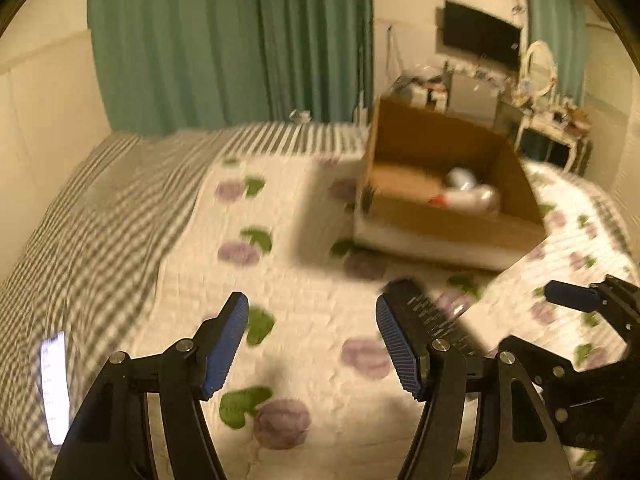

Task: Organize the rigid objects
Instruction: 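Grasp the black TV remote with the right gripper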

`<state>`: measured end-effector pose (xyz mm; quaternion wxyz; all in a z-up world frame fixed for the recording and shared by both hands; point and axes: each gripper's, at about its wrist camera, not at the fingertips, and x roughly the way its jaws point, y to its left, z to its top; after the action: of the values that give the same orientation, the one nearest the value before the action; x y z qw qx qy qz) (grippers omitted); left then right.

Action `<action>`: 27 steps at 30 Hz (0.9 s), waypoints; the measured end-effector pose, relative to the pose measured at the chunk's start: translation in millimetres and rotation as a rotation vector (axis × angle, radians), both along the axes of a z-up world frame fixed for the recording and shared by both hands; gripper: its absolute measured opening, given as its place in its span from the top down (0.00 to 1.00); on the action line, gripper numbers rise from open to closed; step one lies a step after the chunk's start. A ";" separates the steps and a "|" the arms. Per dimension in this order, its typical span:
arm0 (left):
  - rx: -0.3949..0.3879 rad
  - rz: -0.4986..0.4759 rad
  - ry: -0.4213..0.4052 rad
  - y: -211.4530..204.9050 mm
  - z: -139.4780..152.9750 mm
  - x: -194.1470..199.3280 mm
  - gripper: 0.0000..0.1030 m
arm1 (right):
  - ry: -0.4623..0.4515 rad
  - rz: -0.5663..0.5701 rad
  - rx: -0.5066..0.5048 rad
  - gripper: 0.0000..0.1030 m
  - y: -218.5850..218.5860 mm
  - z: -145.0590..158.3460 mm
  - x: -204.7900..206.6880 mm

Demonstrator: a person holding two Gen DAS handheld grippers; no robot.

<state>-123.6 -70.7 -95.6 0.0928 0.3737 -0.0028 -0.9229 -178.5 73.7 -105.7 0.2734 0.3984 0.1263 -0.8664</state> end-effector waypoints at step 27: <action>0.005 0.033 -0.101 -28.3 -51.2 -12.5 0.33 | -0.103 0.031 0.103 0.67 -36.7 -59.5 -40.8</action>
<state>-136.0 -99.1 -146.8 0.1070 0.4200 0.0008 -0.9012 -219.3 37.0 -165.2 0.2719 0.4537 0.1625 -0.8329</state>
